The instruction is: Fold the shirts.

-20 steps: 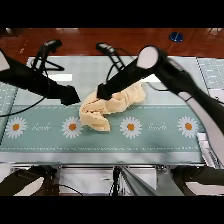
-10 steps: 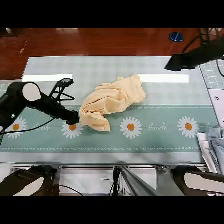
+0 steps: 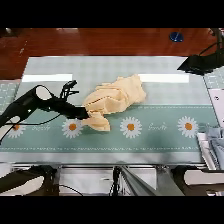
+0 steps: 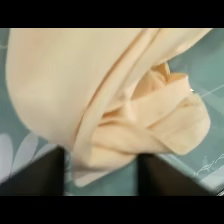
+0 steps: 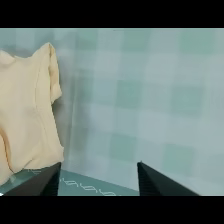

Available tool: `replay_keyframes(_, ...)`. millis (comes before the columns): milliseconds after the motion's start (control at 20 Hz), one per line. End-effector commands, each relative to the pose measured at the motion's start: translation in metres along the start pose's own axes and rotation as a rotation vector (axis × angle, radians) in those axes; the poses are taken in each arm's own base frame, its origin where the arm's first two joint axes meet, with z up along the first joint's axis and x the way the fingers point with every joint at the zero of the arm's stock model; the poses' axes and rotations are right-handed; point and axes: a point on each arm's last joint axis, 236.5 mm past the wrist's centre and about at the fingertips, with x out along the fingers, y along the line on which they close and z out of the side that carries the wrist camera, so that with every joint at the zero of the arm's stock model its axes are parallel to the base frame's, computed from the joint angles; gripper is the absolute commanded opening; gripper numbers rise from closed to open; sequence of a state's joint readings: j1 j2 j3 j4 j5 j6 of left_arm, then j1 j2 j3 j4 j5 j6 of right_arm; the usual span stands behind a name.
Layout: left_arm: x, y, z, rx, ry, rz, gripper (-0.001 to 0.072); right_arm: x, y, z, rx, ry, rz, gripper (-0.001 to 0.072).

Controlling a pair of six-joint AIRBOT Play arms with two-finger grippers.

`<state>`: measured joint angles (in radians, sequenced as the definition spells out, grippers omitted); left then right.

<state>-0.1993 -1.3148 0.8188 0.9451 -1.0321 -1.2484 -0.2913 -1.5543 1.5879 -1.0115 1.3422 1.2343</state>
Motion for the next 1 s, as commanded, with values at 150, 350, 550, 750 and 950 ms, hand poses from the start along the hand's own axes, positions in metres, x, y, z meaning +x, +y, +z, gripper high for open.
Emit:
replay_keyframes(150, 0.014, -0.002, 0.008, -0.074, -0.009, -0.065, 0.0023, 0.056, -0.001, -0.015, 0.111, 0.107, 0.133, 0.0558)
replay_keyframes(350, 0.012, -0.008, -0.002, -0.070, 0.034, -0.085, 0.0022, 0.114, 0.027, -0.046, 0.053, 0.259, 0.199, 0.0558)
replay_keyframes(550, 0.005, -0.015, 0.003, -0.061, 0.034, -0.098, 0.0022, 0.159, 0.053, -0.077, -0.015, 0.377, 0.224, 0.0558)
replay_keyframes(750, -0.006, -0.024, 0.017, -0.029, 0.013, -0.109, 0.0022, 0.183, 0.067, -0.102, -0.030, 0.467, 0.245, 0.0558)
replay_keyframes(950, -0.019, -0.032, 0.037, 0.003, -0.035, -0.110, 0.0023, 0.190, 0.088, -0.114, -0.074, 0.503, 0.258, 0.0267)
